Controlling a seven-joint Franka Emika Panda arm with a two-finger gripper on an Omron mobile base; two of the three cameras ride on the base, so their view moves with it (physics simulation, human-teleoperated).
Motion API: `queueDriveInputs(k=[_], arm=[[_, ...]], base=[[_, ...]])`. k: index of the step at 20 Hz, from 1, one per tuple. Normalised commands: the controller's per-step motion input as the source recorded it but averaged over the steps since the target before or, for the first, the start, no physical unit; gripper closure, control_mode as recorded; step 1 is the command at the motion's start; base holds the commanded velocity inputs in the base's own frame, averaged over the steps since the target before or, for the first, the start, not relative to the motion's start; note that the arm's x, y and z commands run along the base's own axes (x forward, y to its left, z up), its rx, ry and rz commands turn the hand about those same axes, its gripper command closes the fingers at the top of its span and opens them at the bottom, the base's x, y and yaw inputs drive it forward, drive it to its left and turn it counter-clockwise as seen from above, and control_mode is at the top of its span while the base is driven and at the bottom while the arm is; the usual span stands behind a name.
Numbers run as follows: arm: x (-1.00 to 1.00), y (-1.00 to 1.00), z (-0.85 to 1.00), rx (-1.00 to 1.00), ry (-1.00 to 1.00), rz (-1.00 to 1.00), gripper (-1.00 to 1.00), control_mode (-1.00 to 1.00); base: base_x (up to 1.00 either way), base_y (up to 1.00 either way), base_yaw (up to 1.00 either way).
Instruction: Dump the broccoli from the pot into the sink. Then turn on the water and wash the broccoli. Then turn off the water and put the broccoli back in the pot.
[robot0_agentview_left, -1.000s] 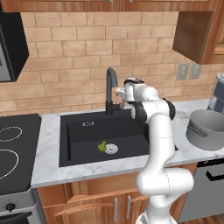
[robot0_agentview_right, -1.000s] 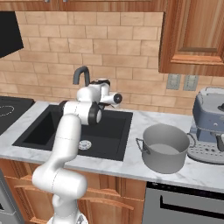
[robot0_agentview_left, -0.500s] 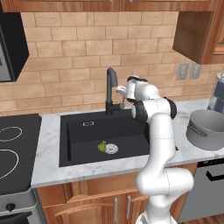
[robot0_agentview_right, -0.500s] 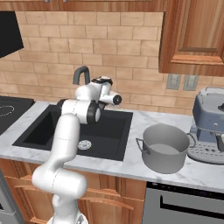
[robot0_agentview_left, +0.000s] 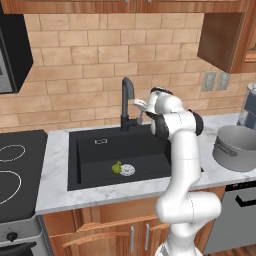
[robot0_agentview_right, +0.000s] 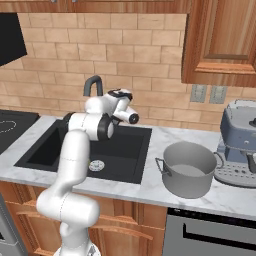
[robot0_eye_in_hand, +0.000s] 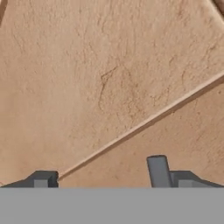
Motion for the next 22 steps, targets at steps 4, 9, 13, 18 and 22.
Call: queueDriveInputs(k=[4,9,13,18,22], arm=[[-0.14,-0.45,0.83,-0.04,-0.08,-0.05,-1.0,-1.0],[-0.4,-0.61,0.9,-0.08,-0.07,-0.1,-1.0,-1.0],[-0.79,-0.41,0.8,-0.07,-0.03,-0.11,-1.0,-1.0],[-1.0,-0.08,0.65,-0.03,0.0,-0.12,-1.0,-1.0],[-1.0,0.0,0.58,-0.02,0.0,-0.14,-1.0,-1.0]], base=[[0.0,0.0,0.0],[0.0,0.0,0.0],[0.0,0.0,0.0],[0.0,0.0,0.0],[0.0,0.0,0.0]])
